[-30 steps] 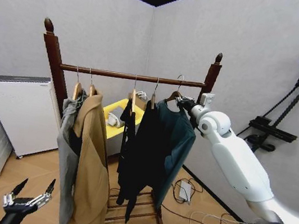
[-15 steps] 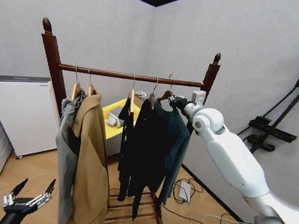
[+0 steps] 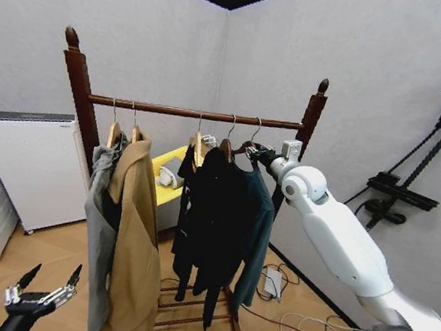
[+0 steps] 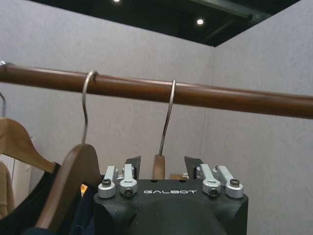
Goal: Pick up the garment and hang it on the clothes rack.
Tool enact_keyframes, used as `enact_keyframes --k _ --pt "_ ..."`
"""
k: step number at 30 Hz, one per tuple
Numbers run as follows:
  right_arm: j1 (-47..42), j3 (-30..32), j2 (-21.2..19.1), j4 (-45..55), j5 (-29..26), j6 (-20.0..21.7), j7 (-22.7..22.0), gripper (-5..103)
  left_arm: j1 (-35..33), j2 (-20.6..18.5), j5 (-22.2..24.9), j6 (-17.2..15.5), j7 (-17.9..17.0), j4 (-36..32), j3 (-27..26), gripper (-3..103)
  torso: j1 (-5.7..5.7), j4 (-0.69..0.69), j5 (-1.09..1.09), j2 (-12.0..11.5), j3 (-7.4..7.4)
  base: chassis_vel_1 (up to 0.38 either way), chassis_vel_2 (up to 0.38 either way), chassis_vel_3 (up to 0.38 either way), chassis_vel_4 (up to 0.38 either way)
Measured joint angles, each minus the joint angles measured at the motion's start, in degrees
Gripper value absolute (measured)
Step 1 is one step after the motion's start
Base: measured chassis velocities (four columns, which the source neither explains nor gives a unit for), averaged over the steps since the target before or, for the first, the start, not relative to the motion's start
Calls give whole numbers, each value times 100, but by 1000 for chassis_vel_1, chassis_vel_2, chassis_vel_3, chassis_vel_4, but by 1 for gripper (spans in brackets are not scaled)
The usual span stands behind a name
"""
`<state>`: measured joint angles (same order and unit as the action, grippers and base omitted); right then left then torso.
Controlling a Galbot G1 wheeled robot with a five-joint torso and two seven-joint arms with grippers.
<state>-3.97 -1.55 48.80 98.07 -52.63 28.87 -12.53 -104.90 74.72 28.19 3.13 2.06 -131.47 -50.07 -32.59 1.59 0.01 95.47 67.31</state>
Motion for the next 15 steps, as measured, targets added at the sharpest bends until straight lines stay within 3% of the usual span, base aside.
enact_keyframes --k 4,6,7,8,11,14,15 --pt "-627 560 -224 628 27 -83 0 62 0 0 0 0 5 0 0 100 1 4 -2 1 -1 0 0 0 0" --pt "-1456 1024 -383 1066 395 -319 -76 73 0 0 0 0 4 0 0 100 1 5 1 1 -1 0 0 0 0" --pt "-1456 1024 -383 1066 395 -319 -76 73 0 0 0 0 4 0 0 100 1 5 1 1 -1 0 0 0 0" --pt "-2124 1371 -396 1325 715 -426 -145 84 0 0 0 0 3 0 0 100 1 3 1 1 0 0 0 0 0" --pt "-2772 1839 -305 1615 980 -391 -198 89 0 0 0 0 2 0 0 100 1 3 1 1 -1 0 0 0 0" --pt "-4111 2650 67 2127 1526 -358 -199 99 0 0 0 0 2 0 0 100 1 3 -3 1 -2 0 0 0 0" --pt "-4111 2650 67 2127 1526 -358 -199 99 0 0 0 0 2 0 0 100 1 3 -3 1 -2 0 0 0 0"
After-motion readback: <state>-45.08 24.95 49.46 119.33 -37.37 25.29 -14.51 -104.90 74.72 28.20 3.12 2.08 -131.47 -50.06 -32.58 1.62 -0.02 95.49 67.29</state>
